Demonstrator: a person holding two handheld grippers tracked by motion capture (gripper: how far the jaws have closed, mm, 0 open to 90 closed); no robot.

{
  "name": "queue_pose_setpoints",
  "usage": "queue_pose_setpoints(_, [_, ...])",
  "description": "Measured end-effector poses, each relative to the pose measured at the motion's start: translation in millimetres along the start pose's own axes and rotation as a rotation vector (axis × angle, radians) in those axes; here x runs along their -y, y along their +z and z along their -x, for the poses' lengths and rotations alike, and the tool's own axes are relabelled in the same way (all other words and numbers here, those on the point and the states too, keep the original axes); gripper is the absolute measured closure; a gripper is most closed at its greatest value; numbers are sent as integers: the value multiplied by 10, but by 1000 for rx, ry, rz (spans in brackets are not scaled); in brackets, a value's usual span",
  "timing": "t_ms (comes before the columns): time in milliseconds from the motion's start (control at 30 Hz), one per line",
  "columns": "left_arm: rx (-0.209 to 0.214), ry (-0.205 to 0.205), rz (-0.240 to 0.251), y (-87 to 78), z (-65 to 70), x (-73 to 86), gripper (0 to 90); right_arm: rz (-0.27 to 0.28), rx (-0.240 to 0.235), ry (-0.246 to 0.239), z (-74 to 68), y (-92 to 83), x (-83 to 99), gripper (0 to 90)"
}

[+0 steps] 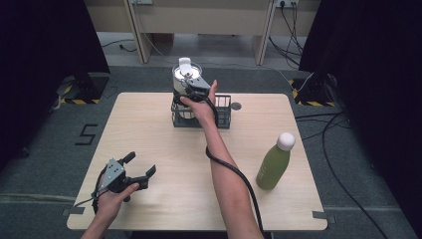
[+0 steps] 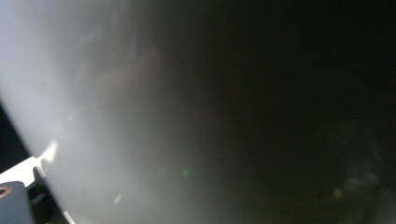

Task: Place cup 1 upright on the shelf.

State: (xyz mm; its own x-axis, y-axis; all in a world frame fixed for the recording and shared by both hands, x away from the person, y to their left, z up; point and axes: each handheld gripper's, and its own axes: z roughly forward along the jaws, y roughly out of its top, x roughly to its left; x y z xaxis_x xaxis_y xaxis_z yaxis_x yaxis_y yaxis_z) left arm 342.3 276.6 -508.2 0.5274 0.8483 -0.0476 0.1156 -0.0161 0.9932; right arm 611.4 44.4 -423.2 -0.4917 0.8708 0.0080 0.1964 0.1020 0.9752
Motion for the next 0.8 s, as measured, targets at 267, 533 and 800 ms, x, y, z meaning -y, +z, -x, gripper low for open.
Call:
queue_pose_setpoints(267, [-3,2,0,-1,-5,0,42,9,-16,-10,-19,-74,13,17])
queue_pose_setpoints(533, [-1,2,-1,6,5,1,42,13,-13,-25,-16,-195,30,11])
queue_pose_setpoints(800, [-2,-1,-1,10,12,2,42,20,-11,-29,-30,-341,48,7])
